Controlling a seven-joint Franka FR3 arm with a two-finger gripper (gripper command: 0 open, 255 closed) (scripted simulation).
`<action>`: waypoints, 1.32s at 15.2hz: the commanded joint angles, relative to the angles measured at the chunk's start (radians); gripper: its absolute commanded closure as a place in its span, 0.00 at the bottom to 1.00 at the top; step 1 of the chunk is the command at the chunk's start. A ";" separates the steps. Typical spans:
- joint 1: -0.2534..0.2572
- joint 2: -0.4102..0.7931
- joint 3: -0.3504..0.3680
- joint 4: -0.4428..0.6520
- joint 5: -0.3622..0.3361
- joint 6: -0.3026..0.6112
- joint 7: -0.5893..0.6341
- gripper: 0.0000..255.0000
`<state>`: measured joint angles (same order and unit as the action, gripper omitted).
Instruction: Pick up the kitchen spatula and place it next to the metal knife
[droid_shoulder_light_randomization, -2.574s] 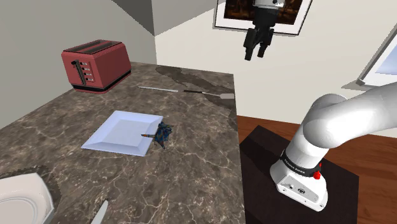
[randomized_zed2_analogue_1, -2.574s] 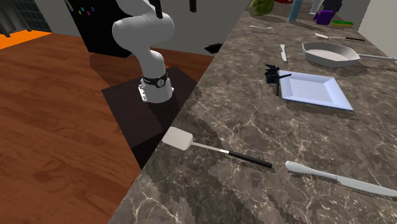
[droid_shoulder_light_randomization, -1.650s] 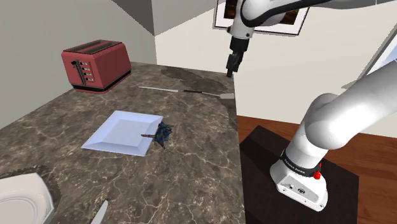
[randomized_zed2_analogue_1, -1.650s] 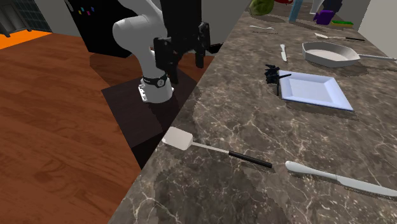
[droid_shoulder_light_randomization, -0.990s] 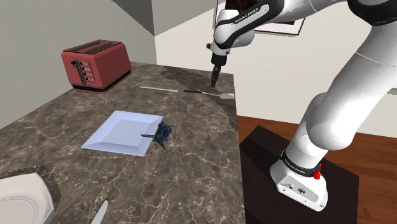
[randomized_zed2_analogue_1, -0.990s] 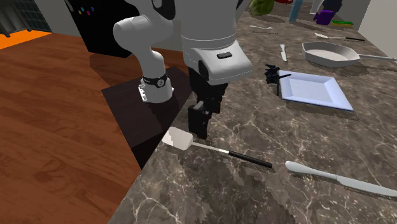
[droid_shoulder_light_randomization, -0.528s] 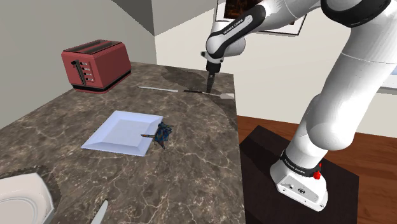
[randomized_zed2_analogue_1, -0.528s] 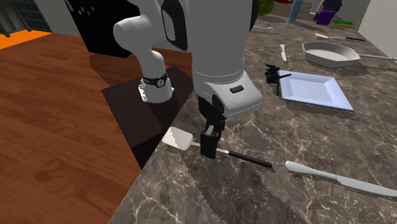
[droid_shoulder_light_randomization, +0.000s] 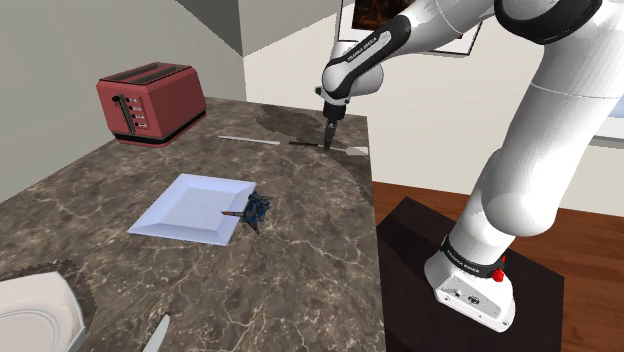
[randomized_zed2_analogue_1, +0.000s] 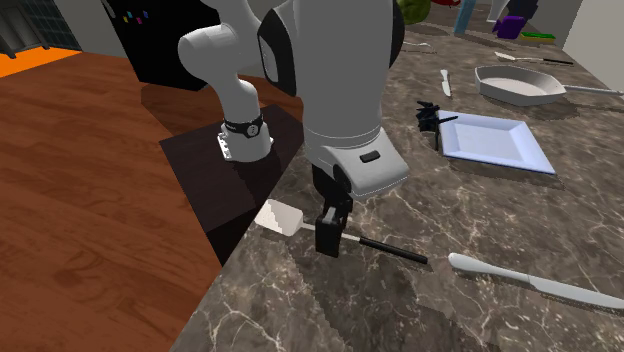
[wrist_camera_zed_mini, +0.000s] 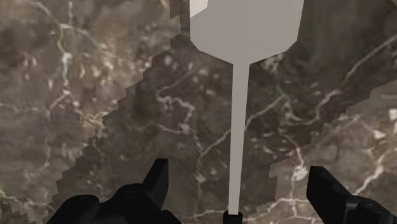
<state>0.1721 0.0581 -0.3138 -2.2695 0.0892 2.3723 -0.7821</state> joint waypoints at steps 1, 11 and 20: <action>0.000 0.000 0.000 0.000 0.000 0.000 0.000 0.00; 0.000 0.000 0.000 0.000 0.000 0.000 0.000 1.00; 0.002 -0.065 -0.001 0.043 -0.035 -0.104 0.028 1.00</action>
<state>0.1736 0.0013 -0.3151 -2.2330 0.0590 2.2834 -0.7577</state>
